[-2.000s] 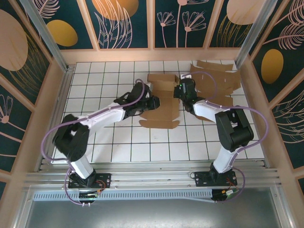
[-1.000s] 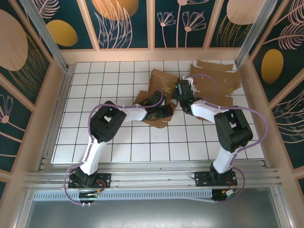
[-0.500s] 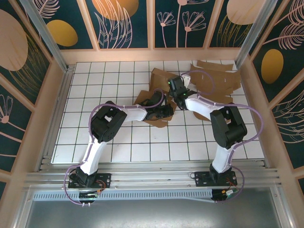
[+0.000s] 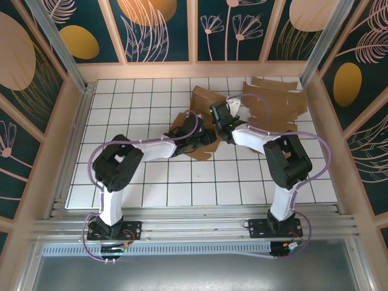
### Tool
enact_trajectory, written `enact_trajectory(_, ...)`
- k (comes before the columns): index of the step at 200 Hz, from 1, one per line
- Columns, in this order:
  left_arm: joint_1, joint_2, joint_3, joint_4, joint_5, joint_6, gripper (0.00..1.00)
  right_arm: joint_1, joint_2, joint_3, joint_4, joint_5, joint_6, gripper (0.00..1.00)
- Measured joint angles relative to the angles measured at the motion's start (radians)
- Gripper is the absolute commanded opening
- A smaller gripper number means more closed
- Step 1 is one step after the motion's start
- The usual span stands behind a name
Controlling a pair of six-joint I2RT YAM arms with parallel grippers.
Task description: Fold the paper box
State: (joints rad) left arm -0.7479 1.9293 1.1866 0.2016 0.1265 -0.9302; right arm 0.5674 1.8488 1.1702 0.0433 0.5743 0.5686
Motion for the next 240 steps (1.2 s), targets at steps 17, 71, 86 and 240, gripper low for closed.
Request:
enact_trajectory(17, 0.017, -0.093, -0.02, -0.032, -0.045, -0.019, 0.48, 0.0, 0.0, -0.002, 0.005, 0.001, 0.0, 0.01)
enact_trajectory(71, 0.251, -0.184, 0.2, -0.218, -0.111, 0.037, 0.64, 0.009, 0.005, -0.007, 0.03, 0.002, -0.021, 0.02)
enact_trajectory(86, 0.308, -0.103, 0.359, -0.28, -0.101, 0.087, 0.69, 0.013, 0.005, -0.011, 0.041, 0.001, -0.04, 0.02)
enact_trajectory(240, 0.355, 0.337, 0.768, -0.488, 0.211, 0.25, 0.79, 0.02, 0.01, -0.019, 0.098, -0.052, -0.164, 0.04)
